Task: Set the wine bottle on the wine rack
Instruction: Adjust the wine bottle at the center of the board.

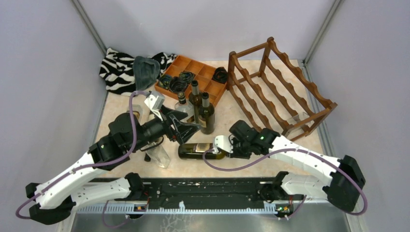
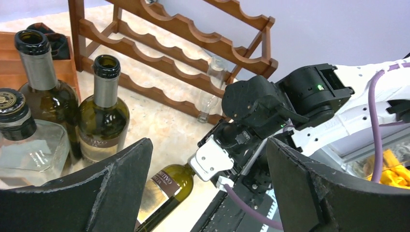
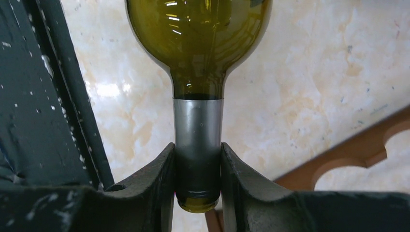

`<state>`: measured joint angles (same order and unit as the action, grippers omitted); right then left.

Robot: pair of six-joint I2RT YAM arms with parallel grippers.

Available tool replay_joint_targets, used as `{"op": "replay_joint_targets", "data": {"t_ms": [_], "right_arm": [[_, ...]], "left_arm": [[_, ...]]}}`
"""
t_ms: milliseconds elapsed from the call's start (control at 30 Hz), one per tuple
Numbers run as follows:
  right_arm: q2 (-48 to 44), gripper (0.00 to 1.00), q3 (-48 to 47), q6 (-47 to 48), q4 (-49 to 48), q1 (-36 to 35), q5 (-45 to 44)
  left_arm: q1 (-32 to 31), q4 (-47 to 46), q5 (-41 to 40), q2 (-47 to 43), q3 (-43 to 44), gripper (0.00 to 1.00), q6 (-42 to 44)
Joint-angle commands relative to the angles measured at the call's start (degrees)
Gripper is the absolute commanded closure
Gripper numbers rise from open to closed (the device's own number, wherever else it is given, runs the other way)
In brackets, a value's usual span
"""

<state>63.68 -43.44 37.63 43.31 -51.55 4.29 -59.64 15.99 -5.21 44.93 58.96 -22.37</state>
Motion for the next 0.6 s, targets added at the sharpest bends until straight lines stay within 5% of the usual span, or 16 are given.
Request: {"op": "replay_joint_targets", "data": {"t_ms": [0, 200, 567], "right_arm": [[-5.9, 1.00, -1.6, 5.9, 5.6, 3.3, 1.3], [-10.7, 1.00, -3.7, 11.0, 13.2, 7.6, 5.2], [-17.3, 1.00, -9.2, 17.3, 20.2, 16.4, 9.5]], "left_arm": [[0.1, -3.7, 2.3, -0.5, -0.7, 0.07, -2.0], [0.1, -4.0, 5.7, 1.4, 0.1, 0.07, -1.2], [0.0, -15.0, 29.1, 2.2, -5.8, 0.06, 3.6]]}}
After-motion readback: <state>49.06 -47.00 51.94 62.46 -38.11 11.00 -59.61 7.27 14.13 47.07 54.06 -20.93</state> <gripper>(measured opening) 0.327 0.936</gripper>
